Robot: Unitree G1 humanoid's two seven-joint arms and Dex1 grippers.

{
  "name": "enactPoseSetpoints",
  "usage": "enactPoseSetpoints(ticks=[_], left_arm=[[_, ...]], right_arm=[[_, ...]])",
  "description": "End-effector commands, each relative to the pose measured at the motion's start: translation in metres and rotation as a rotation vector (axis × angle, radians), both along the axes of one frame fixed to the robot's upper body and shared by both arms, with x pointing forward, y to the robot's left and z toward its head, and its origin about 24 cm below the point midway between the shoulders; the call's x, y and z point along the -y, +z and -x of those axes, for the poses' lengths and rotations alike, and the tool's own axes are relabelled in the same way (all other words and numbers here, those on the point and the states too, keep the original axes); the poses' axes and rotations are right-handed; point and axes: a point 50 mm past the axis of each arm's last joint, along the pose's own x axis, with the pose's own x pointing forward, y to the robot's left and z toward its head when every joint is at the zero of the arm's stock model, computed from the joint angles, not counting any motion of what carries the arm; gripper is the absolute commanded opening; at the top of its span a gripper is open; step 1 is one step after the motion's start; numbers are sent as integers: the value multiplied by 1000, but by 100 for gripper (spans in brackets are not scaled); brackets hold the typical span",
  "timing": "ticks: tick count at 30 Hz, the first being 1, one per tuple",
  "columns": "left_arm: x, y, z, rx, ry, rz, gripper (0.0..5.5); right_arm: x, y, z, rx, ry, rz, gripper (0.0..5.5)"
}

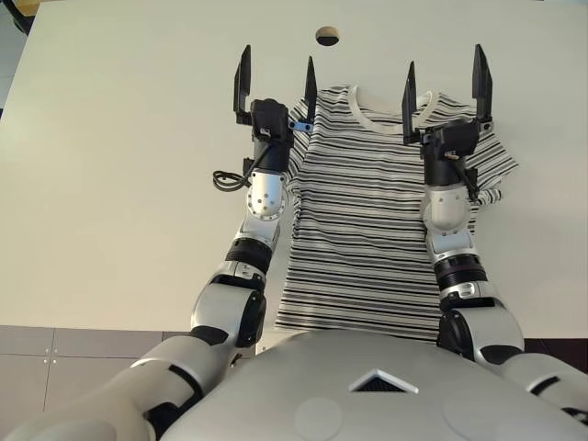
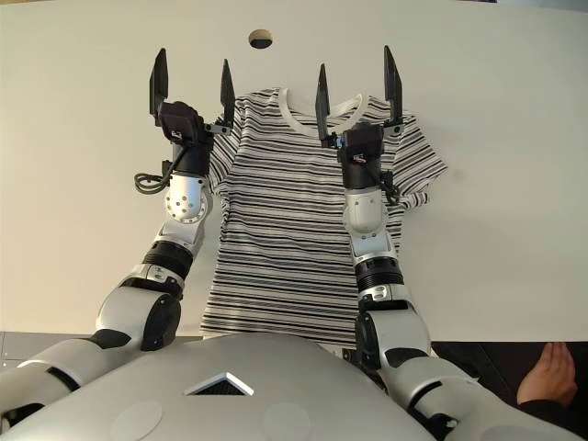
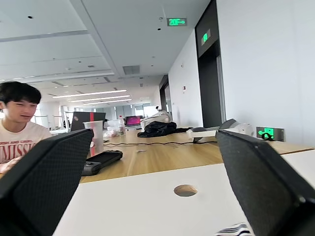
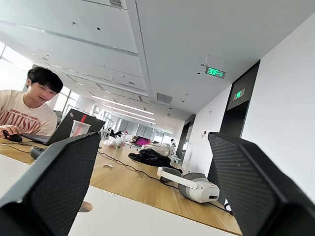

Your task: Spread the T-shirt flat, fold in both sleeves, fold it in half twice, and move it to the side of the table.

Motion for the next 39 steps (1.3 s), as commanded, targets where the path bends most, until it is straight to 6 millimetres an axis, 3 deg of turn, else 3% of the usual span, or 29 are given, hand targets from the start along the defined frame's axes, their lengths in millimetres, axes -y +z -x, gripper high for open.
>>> enactPoseSetpoints(ticks=[1, 9, 18, 25, 39], left_arm=[[-2, 7, -2, 42, 15, 15, 458], [-3, 6, -4, 41, 7, 14, 458], [-18, -1, -12, 9, 84, -43, 458], [-26, -2, -15, 15, 142, -50, 458], [-33, -7, -11, -20, 86, -8, 458]], right_arm=[[3, 3, -3, 18, -23, 0, 409], [6, 4, -3, 27, -40, -7, 409], [20, 10, -29, 21, -109, 4, 409], [17, 6, -37, -4, -129, -18, 409], [-1, 0, -45, -39, -100, 66, 409]])
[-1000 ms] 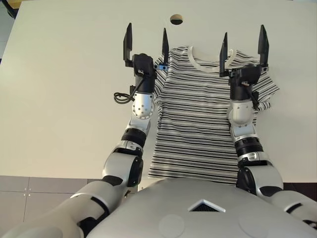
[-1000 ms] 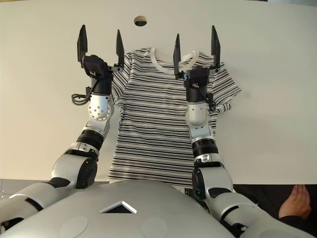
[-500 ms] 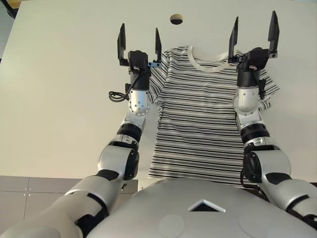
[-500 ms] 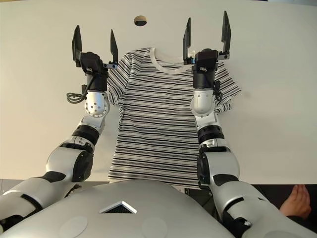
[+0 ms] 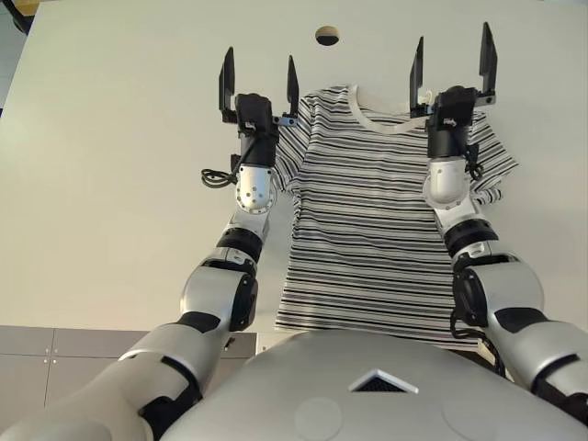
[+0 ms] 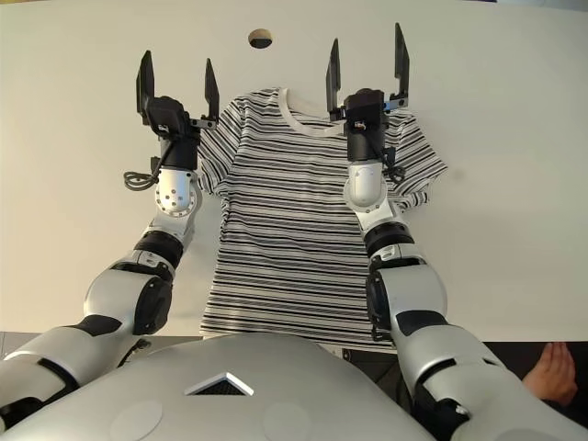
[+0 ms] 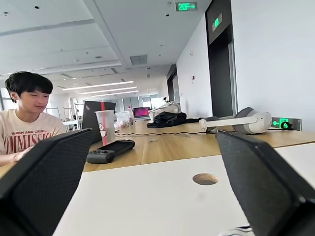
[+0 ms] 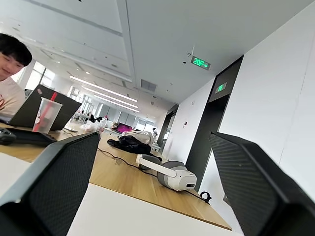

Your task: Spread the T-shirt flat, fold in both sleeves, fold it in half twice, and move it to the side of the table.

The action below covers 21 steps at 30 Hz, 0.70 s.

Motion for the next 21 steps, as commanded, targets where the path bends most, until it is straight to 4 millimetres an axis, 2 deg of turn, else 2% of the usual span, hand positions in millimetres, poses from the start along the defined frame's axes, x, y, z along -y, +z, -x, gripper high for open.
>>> enactPoseSetpoints(ticks=[1, 6, 15, 18, 21], left_arm=[[-9, 1, 0, 15, 32, 5, 458], [-12, 1, 1, 33, 63, -5, 458], [-13, 5, -1, 58, 70, -88, 458], [-12, 21, -5, 163, 19, -309, 458], [-21, 30, -11, 206, -29, -624, 458]], right_arm=[[-4, 3, -6, -7, 3, -21, 409], [-3, 2, -5, -25, 9, -61, 409], [-5, 4, -1, 19, 35, -9, 409], [3, 15, 6, 119, 27, 25, 409], [26, 36, 21, 247, -11, 82, 409]])
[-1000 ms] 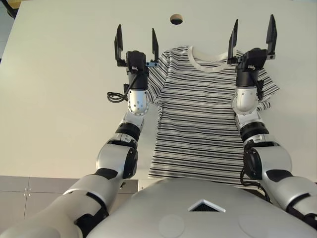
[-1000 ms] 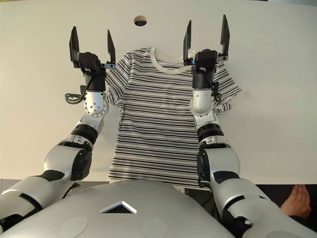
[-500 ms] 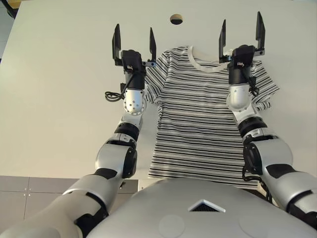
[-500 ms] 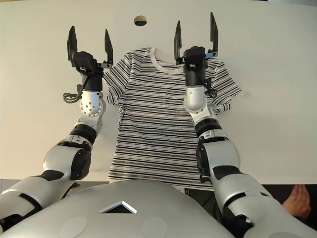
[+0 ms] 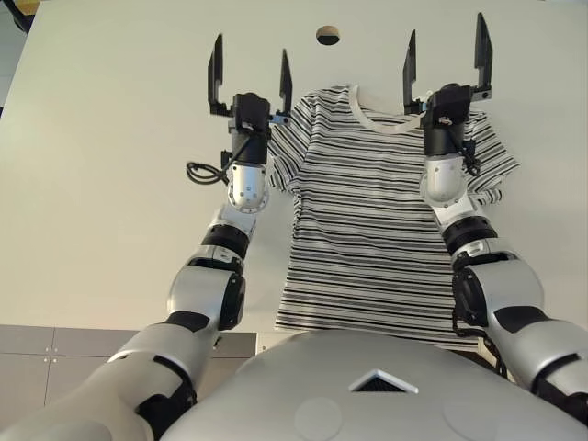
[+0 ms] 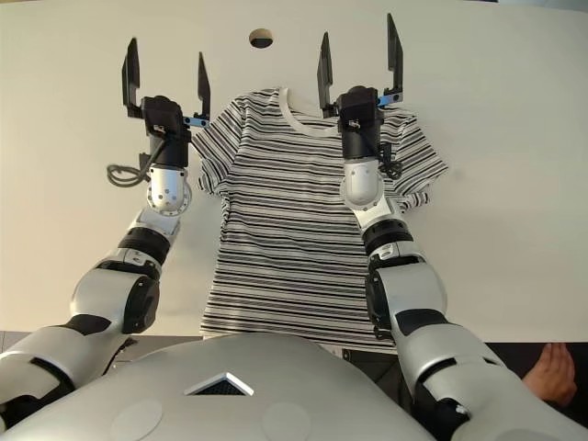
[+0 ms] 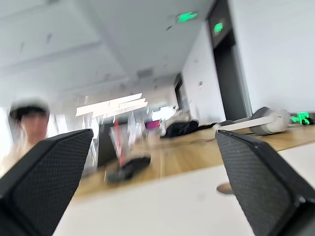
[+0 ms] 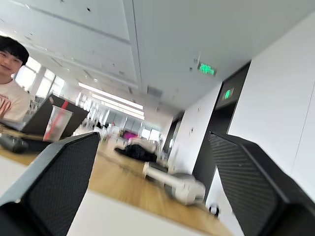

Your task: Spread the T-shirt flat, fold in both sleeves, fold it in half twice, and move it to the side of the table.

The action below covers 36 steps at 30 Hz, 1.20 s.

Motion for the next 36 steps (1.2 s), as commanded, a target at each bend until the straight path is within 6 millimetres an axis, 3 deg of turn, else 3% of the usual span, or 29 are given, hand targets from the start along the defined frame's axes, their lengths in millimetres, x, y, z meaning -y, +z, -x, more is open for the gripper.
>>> enactPoseSetpoints(ticks=[1, 4, 7, 17, 25, 31, 33, 36], left_arm=[[-12, 11, -8, 40, -43, -411, 458], [-8, 3, -8, -11, -144, -696, 458], [-6, -15, -13, -107, -216, -989, 458], [-27, -45, -13, -292, -292, -1311, 458], [-59, -48, 6, -360, -230, -1274, 458], [-58, -42, 6, -343, -171, -1227, 458], [-52, -26, 1, -248, -114, -1129, 458], [-46, 23, -10, 37, 70, -883, 458]], right_arm=[[36, 29, 18, 159, -76, 66, 409], [68, 58, 35, 248, -175, 90, 409], [83, 78, 50, 289, -244, 146, 409], [77, 70, 62, 218, -255, 275, 409], [69, 64, 62, 196, -227, 336, 409], [66, 59, 61, 176, -215, 364, 409], [65, 58, 60, 171, -212, 365, 409], [65, 57, 61, 169, -213, 362, 409]])
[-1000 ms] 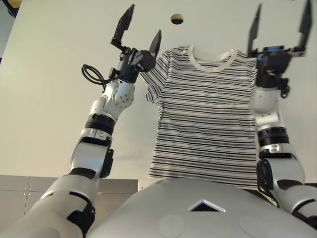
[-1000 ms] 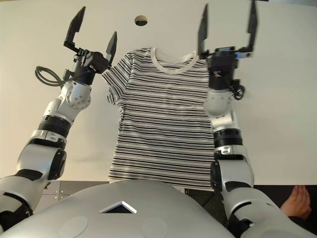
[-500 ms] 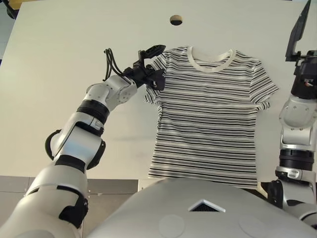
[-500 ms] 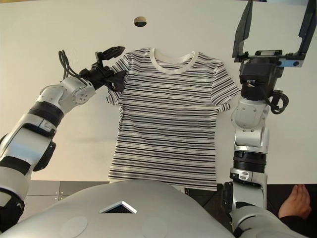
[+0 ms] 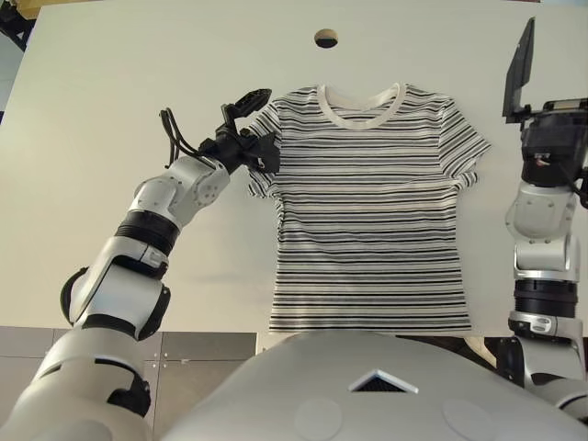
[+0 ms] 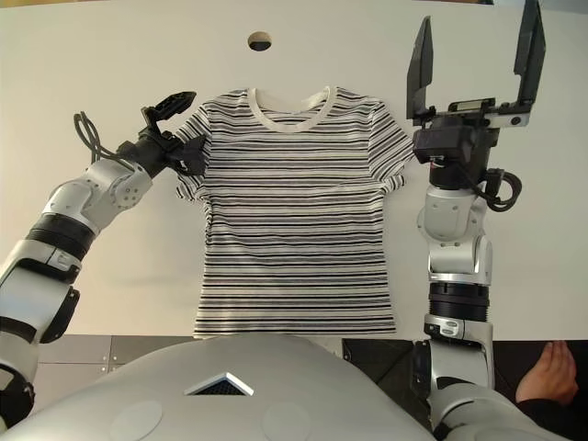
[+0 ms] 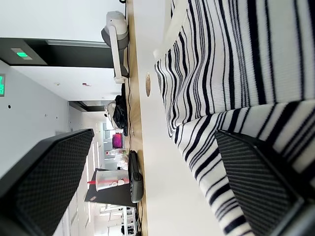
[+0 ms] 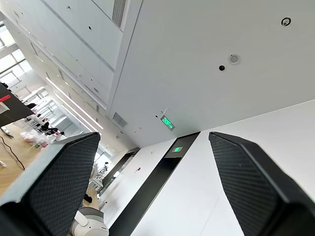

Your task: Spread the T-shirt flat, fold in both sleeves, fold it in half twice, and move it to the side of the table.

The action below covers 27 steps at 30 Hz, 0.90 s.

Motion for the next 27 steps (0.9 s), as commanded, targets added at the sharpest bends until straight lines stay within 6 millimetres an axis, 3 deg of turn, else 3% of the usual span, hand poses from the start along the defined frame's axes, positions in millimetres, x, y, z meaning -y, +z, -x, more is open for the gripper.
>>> enactPoseSetpoints(ticks=[1, 3, 5, 7, 9, 13, 19, 27], left_arm=[[1, 57, -12, 370, 61, 260, 458], [-20, 84, -10, 544, 149, 284, 458], [-37, 91, -6, 596, 210, 207, 458], [-53, 81, -6, 538, 268, 70, 458], [-69, 55, -4, 374, 301, -70, 458], [-71, 13, 10, 49, 219, -218, 458], [-88, -12, 24, -218, 175, -425, 458], [-44, -23, 53, -341, -131, -331, 458]], right_arm=[[0, -1, 0, -17, -5, 11, 409], [-1, -2, -1, -22, 0, 12, 409], [1, -4, 1, -29, -12, 12, 409], [7, -7, 5, -41, -38, 9, 409], [11, -8, 8, -49, -56, 13, 409], [8, -6, 5, -47, -47, 40, 409], [6, -8, 7, -51, -41, 57, 409], [3, -11, 8, -60, -38, 60, 409]])
